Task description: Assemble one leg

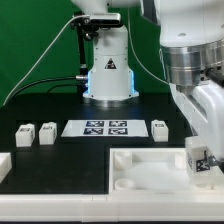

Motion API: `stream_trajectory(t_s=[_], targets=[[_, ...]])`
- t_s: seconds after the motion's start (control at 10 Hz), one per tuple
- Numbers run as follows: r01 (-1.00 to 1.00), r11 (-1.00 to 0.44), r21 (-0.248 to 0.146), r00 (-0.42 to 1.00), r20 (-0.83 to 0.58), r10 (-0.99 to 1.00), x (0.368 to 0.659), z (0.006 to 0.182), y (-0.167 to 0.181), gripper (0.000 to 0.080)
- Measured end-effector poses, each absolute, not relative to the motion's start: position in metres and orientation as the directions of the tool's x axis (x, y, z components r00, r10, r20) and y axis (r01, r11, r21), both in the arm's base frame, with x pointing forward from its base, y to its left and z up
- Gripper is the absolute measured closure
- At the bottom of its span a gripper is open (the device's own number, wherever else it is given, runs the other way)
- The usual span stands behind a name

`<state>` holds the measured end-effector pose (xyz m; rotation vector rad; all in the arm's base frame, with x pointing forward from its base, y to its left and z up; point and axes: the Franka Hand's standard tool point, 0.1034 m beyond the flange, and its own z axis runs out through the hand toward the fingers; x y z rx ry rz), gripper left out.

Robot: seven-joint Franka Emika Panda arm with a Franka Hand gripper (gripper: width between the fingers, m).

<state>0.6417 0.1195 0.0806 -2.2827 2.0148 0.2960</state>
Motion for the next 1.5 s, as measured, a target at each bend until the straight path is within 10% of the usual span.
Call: stream_trajectory(t_s=[0.7, 1.5], targets=[[-0.556, -0.824, -0.106, 0.826, -0.181, -0.533, 0.640, 0.077, 0.114, 0.0150], [-0.049, -0.982, -0.184, 0.995, -0.094, -0.032, 0.643, 0.083, 0.119, 0.0150]])
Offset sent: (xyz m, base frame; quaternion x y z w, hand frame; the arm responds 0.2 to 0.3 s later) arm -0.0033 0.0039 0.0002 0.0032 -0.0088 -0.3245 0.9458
